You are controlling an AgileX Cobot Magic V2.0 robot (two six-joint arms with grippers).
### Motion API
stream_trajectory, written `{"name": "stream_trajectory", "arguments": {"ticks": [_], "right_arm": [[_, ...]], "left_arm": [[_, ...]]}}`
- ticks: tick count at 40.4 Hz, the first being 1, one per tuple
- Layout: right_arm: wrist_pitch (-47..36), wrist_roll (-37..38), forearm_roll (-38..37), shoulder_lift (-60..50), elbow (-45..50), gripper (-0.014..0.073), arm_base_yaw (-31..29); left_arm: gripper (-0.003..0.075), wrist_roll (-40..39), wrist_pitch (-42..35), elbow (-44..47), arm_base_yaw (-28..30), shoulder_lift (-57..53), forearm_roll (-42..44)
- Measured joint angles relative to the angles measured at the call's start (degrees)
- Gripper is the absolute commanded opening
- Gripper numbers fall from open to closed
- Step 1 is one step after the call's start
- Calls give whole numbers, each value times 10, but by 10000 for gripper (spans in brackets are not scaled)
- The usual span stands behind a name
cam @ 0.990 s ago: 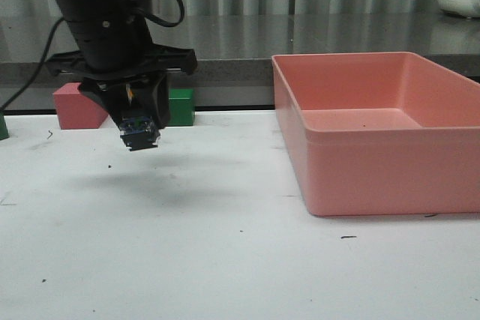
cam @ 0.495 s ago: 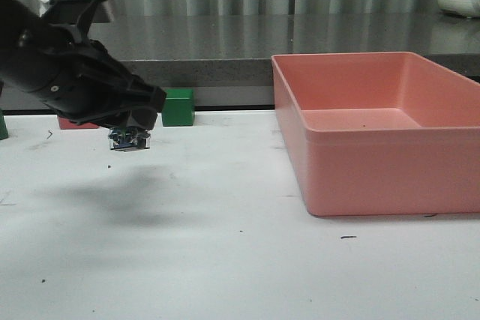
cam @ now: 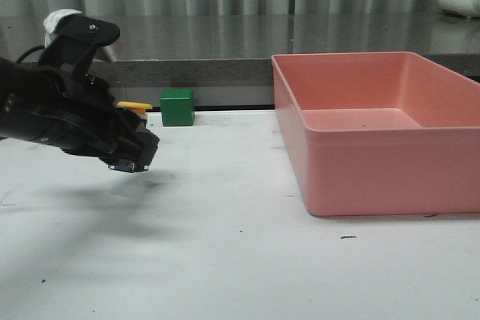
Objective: Place and stand button with both arms
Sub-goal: 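Lift the button with the left gripper and rotate it cap-up, then lower the button upright onto the table and release it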
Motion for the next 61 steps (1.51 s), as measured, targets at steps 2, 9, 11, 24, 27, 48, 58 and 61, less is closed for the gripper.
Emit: {"name": "stream_trajectory", "arguments": {"ticks": [2,9,11,24,27,48,58,61], "right_arm": [[0,0,0,0,0,-69,0],[0,0,0,0,0,-69,0],[0,0,0,0,0,-69,0],[0,0,0,0,0,-69,0],[0,0,0,0,0,-69,0],[0,0,0,0,0,-69,0],[0,0,0,0,0,-69,0],[0,0,0,0,0,-69,0]], "left_arm": [[117,1,0,1,0,4,0],[117,3,-25,1,1,19,0],[117,3,-33,1,1,24,0],[124,3,-64,0,1,48,0],[145,3,-64,0,1,48,0],[477,3,-72,4,1,48,0],[540,3,-94,12,1,25,-3],[540,3,-94,12,1,24,-10]]}}
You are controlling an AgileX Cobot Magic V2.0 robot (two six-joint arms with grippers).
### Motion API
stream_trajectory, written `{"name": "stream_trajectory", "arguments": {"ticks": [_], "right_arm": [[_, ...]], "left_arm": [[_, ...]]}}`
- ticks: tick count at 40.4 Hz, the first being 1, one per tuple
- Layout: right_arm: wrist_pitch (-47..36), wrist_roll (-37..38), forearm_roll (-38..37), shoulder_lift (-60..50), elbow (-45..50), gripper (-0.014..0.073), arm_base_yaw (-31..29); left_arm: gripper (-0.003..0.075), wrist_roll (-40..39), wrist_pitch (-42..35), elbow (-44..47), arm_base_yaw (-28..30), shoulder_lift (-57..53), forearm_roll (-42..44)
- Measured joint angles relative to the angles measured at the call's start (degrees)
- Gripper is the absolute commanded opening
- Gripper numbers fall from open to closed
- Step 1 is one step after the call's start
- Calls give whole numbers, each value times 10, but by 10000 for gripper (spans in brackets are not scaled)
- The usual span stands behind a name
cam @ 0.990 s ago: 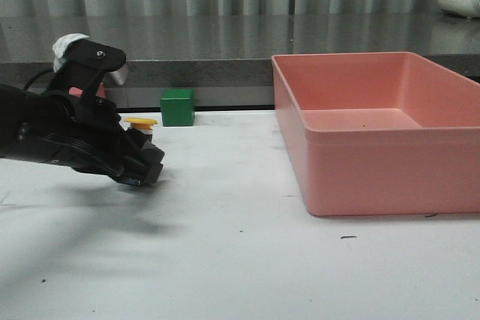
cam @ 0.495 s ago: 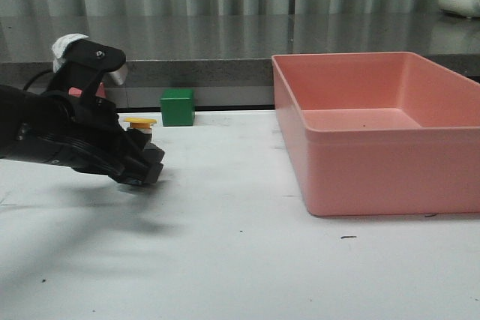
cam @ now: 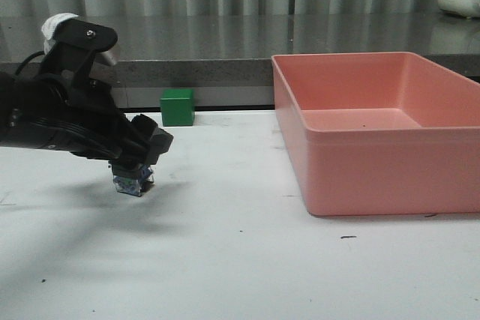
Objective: Place and stand button with both arms
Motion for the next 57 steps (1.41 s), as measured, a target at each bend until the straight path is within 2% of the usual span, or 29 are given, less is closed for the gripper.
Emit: {"name": "stream_trajectory", "arguments": {"ticks": [7,18,22,31,37,45,57], "right_arm": [[0,0,0,0,0,-69,0],[0,0,0,0,0,-69,0],[0,0,0,0,0,-69,0],[0,0,0,0,0,-69,0],[0,0,0,0,0,-69,0],[0,0,0,0,0,-69,0],[0,0,0,0,0,-69,0]], "left_arm": [[540,0,39,2,0,-34,-5],[519,0,147,-6,0,-188,-10],[435,0,196,-11,0,-232,-33],[132,0,345,-11,0,-335,-53],[-20,0,438,-11,0,-399,-54],[-20,0,556,-11,0,-465,-73],[-20,0,606,54,0,-605,-118]]}}
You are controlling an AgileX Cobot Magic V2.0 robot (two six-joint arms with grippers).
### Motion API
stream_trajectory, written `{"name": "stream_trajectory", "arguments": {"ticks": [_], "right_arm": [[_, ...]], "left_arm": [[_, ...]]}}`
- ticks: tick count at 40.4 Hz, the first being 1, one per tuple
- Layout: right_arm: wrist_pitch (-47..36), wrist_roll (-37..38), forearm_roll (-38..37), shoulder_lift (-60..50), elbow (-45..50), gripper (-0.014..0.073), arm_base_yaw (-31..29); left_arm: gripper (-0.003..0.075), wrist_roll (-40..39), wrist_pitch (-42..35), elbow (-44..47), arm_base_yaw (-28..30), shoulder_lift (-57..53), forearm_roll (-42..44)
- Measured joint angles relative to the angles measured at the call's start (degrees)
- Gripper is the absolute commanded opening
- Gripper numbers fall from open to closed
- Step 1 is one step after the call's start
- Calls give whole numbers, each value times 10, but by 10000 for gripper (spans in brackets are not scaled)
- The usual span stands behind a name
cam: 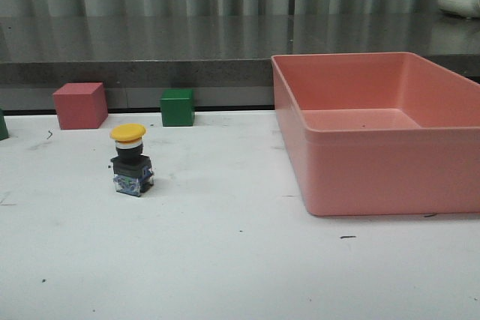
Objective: Place and stand button with both arms
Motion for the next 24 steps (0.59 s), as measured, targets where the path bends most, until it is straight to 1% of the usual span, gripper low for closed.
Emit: {"name": "stream_trajectory", "arguments": {"ticks": [6,13,20,24], "right_arm": [[0,0,0,0,0,-69,0],[0,0,0,0,0,-69,0],[0,0,0,0,0,-69,0],[0,0,0,0,0,-69,0]], "left_arm": [[-20,0,15,35,0,-85,-7],[-20,0,20,48,0,-171,-14],[-20,0,24,48,0,-224,-35],[-20,0,26,48,0,-233,-47]]}}
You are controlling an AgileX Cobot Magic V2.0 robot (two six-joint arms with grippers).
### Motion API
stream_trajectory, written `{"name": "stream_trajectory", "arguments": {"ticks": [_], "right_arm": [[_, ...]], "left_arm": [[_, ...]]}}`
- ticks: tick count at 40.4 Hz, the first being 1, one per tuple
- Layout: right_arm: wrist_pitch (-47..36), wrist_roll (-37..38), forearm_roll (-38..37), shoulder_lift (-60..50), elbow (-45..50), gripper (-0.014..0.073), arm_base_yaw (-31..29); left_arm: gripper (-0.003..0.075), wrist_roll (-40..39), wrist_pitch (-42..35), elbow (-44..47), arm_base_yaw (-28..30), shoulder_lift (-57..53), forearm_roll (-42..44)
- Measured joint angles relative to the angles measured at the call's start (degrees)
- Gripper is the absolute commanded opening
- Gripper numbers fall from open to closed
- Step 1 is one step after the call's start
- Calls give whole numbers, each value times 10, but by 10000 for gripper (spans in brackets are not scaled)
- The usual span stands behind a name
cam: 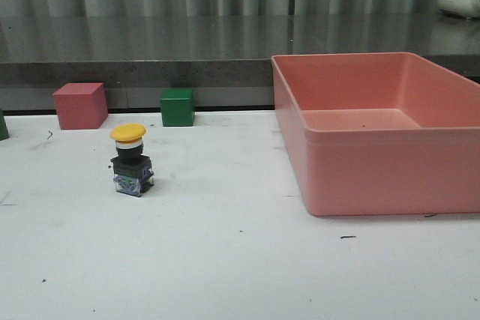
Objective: Place and stand button with both arms
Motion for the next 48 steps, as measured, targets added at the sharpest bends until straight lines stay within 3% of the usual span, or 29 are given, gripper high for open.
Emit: {"name": "stream_trajectory", "arguments": {"ticks": [25,36,48], "right_arm": [[0,0,0,0,0,-69,0],[0,0,0,0,0,-69,0],[0,0,0,0,0,-69,0]], "left_arm": [[-20,-1,-25,8,0,0,-9],[-20,-110,-106,69,4,-41,84],[-20,-126,-152,218,107,-175,87]]}}
